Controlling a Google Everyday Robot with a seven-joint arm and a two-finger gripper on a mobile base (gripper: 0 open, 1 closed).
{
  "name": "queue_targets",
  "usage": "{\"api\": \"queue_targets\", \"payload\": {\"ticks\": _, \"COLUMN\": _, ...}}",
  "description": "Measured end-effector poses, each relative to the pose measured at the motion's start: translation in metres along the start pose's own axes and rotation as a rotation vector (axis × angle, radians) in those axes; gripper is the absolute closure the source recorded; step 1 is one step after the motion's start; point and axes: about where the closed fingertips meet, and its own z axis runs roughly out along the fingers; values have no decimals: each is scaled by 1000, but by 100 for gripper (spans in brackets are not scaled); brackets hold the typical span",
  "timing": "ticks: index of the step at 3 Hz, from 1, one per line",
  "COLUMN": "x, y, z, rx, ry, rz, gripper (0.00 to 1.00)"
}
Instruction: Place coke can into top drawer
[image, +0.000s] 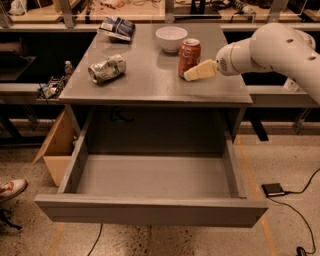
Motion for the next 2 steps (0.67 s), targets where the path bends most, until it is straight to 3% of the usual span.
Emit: {"api": "queue_targets", "payload": {"ticks": 2, "x": -26, "y": 15, "z": 17, "rx": -23, "ry": -75, "rz": 11, "gripper": 0}}
